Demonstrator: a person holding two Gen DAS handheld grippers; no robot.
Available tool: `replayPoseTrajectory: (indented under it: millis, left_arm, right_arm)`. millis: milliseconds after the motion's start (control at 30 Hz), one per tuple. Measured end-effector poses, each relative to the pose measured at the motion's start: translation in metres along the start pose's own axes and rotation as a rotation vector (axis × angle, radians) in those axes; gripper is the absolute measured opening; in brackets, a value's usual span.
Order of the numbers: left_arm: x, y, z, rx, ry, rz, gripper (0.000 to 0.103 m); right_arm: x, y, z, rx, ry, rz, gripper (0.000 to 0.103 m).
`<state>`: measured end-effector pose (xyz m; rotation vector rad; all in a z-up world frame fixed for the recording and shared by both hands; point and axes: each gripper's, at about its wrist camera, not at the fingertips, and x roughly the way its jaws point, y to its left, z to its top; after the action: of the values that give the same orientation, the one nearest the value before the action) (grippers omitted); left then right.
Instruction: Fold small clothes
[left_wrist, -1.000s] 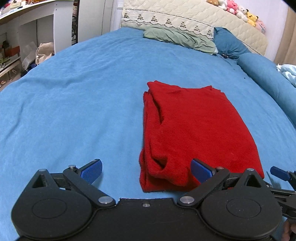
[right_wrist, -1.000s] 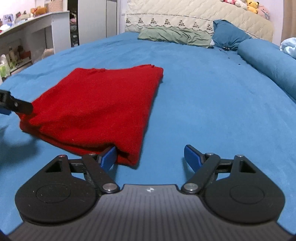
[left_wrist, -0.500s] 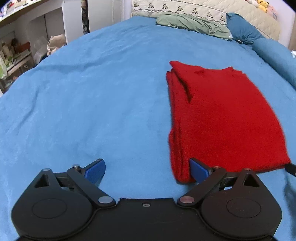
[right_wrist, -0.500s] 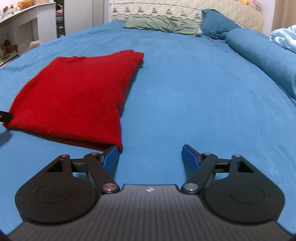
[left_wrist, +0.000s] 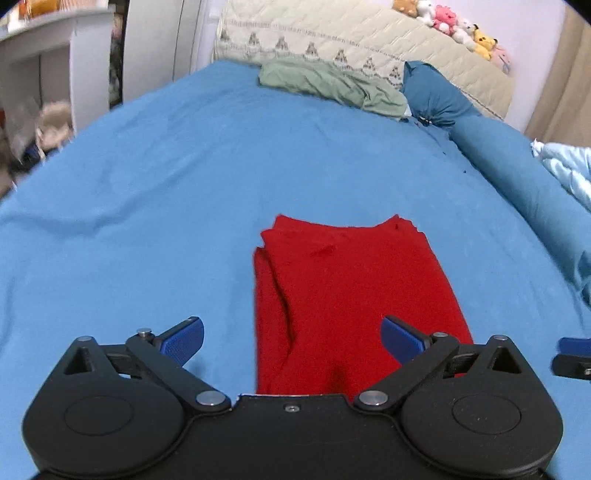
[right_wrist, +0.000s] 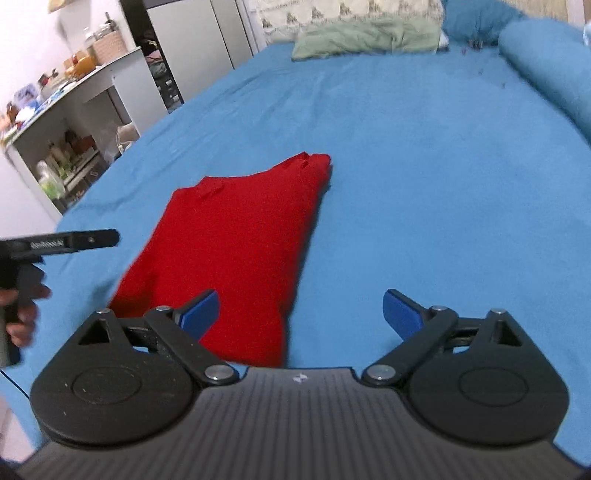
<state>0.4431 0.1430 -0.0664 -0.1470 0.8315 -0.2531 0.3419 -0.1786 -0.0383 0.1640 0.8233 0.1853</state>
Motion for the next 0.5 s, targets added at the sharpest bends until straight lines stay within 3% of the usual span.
replayPoseTrajectory:
  millis: [200, 367, 500]
  left_arm:
    - [0.042, 0.015, 0.001, -0.05, 0.07, -0.056, 0.1]
    - [0.059, 0.016, -0.002, -0.047, 0.086, -0.054, 0.088]
    - [0.067, 0.017, 0.0, -0.036, 0.098, -0.067, 0.088]
  right_arm:
    - [0.057, -0.001, 0.02, 0.084, 0.038, 0.034, 0.103]
    - [0.099, -0.001, 0.02, 0.107, 0.04, 0.06, 0.103]
    - [0.124, -0.004, 0.017, 0.15, 0.046, 0.077, 0.102]
